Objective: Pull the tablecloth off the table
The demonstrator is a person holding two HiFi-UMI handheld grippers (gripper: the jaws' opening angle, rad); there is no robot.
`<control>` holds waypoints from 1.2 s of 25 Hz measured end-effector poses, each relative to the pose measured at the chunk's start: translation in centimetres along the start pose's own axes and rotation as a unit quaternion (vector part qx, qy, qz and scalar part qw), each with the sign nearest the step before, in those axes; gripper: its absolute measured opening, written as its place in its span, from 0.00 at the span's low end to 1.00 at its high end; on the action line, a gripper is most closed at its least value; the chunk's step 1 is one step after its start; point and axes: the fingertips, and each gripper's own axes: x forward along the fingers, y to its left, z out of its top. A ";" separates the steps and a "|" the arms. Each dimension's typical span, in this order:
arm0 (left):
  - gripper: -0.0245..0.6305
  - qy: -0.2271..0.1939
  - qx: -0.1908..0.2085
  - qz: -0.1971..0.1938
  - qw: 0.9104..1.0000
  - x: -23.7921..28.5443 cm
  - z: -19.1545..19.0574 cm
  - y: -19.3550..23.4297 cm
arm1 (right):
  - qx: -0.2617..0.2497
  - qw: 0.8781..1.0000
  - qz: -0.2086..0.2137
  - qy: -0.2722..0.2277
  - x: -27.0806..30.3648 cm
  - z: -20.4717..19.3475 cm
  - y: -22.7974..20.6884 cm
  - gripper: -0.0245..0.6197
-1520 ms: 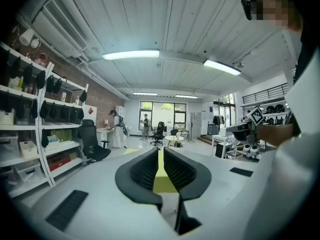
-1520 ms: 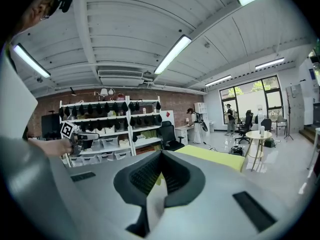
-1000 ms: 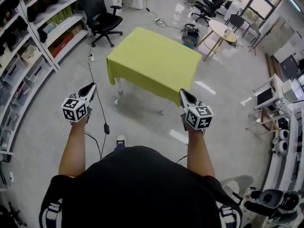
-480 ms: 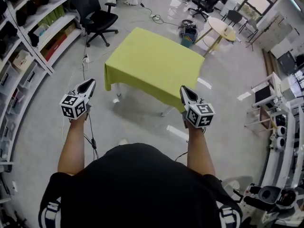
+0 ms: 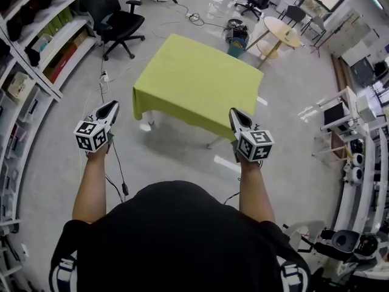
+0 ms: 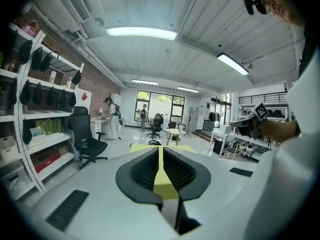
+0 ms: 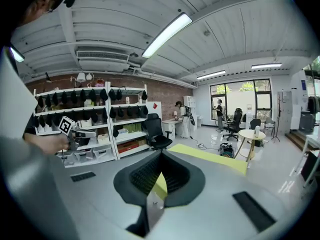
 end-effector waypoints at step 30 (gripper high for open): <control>0.11 0.038 -0.010 -0.002 0.999 8.0 -0.2 5.0 | 0.061 0.998 0.004 0.026 8.6 -2.4 -5.2 0.07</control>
